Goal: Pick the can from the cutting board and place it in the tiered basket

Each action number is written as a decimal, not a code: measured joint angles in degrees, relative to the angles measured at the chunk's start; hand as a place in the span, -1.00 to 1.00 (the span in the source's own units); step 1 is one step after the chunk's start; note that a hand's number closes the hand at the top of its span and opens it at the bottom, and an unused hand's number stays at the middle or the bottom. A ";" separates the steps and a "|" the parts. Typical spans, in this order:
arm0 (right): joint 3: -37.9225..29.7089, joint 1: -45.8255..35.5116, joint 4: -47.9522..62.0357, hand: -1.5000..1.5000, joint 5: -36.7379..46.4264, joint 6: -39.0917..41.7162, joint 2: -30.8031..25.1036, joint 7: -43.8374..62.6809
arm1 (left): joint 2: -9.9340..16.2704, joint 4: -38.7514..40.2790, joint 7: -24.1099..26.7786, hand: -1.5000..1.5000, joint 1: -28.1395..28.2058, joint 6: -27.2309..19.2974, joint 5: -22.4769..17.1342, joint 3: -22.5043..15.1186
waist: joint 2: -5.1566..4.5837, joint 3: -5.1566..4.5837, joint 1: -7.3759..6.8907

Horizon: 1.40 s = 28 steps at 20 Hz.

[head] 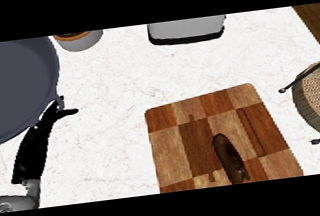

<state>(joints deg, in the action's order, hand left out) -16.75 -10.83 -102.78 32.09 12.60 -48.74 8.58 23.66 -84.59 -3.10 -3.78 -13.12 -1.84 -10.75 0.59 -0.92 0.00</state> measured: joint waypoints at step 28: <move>-18.29 -4.33 22.12 -1.00 -21.05 6.07 3.56 -5.92 | -1.72 -0.59 -0.35 0.00 0.64 0.83 2.06 1.77 | -0.51 0.67 0.23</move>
<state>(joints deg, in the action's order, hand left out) -35.04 -15.16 -80.67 11.03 18.67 -45.18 2.66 21.93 -85.18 -3.45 -3.14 -12.28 0.21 -8.98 0.07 -0.25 0.23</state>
